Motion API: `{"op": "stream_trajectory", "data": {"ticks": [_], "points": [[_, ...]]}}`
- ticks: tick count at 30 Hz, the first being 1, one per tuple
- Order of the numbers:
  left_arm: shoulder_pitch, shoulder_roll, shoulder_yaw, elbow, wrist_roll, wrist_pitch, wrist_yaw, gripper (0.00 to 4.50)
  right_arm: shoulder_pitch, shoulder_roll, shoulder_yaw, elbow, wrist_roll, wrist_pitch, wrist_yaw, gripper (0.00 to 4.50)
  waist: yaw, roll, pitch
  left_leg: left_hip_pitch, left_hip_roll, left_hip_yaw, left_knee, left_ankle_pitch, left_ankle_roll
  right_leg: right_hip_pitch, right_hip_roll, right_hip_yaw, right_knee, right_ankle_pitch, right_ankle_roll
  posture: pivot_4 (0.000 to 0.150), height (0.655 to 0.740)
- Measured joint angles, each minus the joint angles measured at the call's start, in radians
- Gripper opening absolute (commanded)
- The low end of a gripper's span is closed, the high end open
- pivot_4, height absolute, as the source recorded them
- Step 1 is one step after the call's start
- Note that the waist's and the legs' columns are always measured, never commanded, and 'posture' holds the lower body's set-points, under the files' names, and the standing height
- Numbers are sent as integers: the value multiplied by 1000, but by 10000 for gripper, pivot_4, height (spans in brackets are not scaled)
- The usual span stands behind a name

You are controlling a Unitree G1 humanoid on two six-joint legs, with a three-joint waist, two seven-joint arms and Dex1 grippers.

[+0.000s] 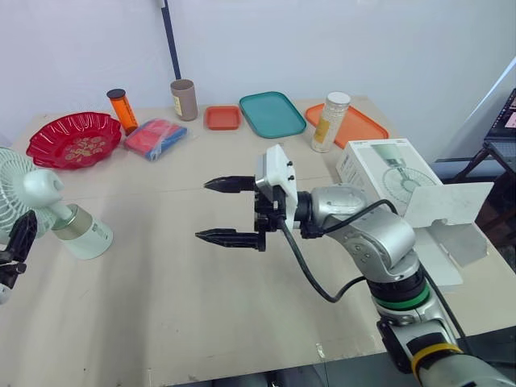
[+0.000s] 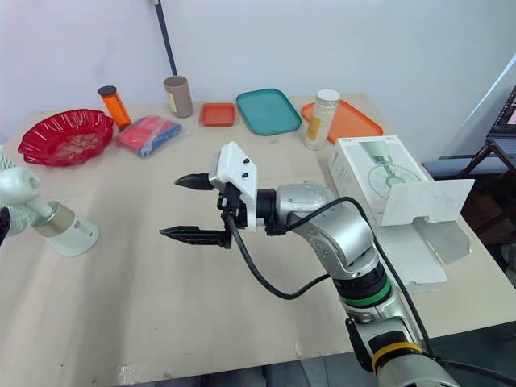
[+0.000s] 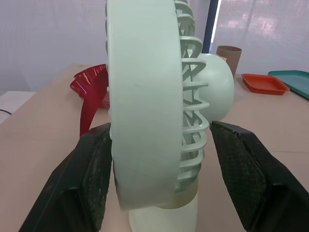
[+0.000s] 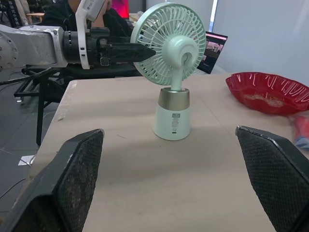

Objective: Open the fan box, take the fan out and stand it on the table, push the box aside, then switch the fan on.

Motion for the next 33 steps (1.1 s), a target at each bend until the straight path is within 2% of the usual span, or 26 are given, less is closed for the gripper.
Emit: {"op": "stream_trajectory", "data": {"ticks": [2,5,17,21,26,30,33], "points": [[-15,8,-1,9,1,2,-1,21562,3,0,0,0,0,0,-4,45000,0,0,0,0,0,0,0,0,0,0,0,0,0,0,0,1500,7400],[-26,15,-3,19,12,3,-4,19324,9,0,0,-3,0,2,-17,45000,0,0,0,0,0,0,0,0,0,0,0,0,0,0,0,1500,7400],[-74,23,-11,15,-2,44,16,19390,15,-13,0,-14,0,6,-24,45000,3,0,0,-1,0,-2,0,0,-1,0,0,-1,0,0,0,1500,7400],[-161,41,-84,-50,-68,94,76,19390,21,-26,-1,-29,0,18,-38,45000,2,-2,1,-3,0,-2,0,1,-3,-2,0,-1,-1,0,1,1500,7400],[-181,59,-97,-97,-87,113,99,19390,21,-35,-4,-39,0,28,-45,45000,-1,-2,1,-3,0,-1,-1,1,-3,-3,0,0,-1,1,0,1500,7400],[-185,55,-196,-151,-80,144,154,19390,14,-36,-35,-38,9,46,-69,45000,1,-2,1,-3,0,-1,-1,2,-4,-3,0,0,-1,1,0,1500,7400],[-185,54,-214,-174,-80,155,165,19390,5,-33,-41,-38,11,50,-78,45000,0,-2,1,-4,0,-2,-1,2,-4,-3,0,-1,-1,1,0,1500,7400]]}}
